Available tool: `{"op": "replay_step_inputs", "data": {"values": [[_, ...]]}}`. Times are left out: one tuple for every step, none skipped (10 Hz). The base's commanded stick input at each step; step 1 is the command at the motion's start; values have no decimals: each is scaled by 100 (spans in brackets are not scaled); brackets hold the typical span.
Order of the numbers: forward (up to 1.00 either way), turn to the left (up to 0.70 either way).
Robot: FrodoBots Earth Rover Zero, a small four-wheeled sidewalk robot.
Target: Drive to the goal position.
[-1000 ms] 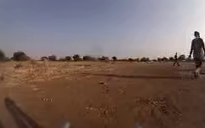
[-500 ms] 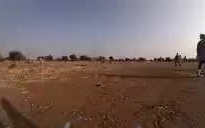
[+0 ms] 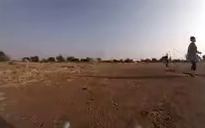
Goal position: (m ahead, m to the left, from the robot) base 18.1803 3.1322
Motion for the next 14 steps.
{"op": "replay_step_inputs", "data": {"values": [[50,0],[50,0],[50,0],[50,0],[50,0],[50,0],[50,0],[50,0],[50,0],[50,0],[50,0],[50,0],[50,0],[50,0]]}}
